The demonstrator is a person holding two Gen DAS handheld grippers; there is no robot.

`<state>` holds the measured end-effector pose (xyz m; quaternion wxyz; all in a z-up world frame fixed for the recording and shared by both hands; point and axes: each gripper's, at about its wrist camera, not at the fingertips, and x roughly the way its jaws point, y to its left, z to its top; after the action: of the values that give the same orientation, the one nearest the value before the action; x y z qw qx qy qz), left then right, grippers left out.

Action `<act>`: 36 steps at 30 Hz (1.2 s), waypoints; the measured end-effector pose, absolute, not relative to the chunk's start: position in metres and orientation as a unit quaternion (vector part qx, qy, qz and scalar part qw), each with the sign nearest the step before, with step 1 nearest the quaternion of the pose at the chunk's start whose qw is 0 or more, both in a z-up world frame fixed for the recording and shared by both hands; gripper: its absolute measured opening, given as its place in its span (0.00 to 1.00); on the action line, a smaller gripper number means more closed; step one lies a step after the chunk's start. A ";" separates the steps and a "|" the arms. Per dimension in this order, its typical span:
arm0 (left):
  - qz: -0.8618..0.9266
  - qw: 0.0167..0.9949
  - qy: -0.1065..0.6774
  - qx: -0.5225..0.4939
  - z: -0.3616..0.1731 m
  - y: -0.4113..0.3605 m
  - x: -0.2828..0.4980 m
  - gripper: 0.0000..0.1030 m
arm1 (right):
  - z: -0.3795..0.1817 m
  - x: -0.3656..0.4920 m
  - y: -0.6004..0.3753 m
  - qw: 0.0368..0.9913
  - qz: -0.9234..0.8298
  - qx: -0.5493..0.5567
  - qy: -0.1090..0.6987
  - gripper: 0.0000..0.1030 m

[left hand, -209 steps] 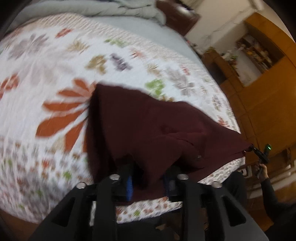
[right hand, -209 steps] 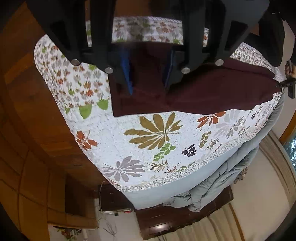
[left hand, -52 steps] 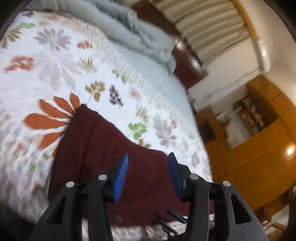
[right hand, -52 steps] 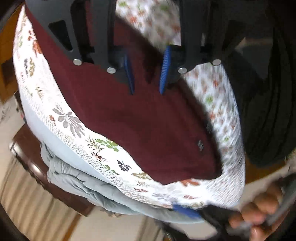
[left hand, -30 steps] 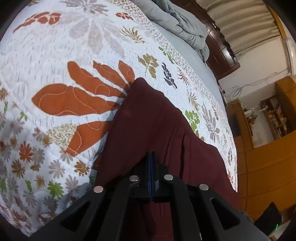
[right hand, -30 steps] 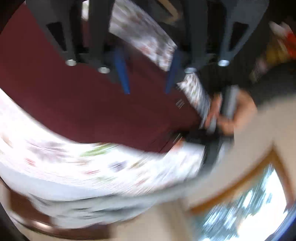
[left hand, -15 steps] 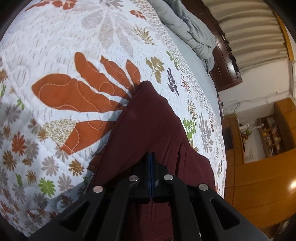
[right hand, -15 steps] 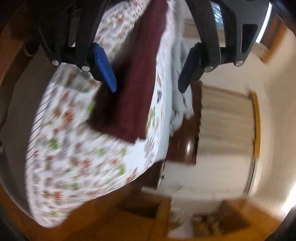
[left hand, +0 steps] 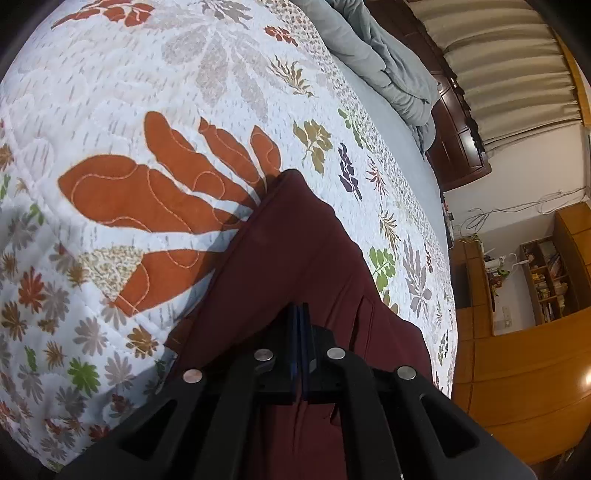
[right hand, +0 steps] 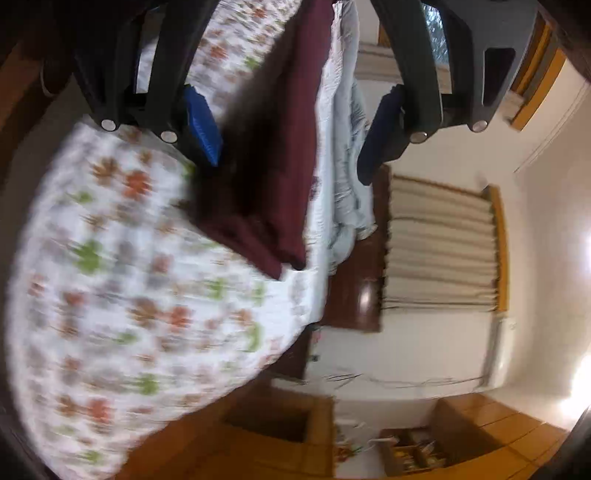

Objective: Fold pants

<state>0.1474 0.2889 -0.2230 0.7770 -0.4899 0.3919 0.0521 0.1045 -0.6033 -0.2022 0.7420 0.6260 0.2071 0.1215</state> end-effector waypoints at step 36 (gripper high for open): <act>0.020 0.787 0.360 -0.501 -0.218 0.282 0.144 0.27 | -0.060 0.121 -0.540 0.865 0.061 0.409 0.283 0.15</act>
<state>0.1443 0.2819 -0.2183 0.7869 -0.5010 0.3597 0.0196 0.1206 -0.5402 -0.0603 0.8652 0.4090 0.2834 0.0611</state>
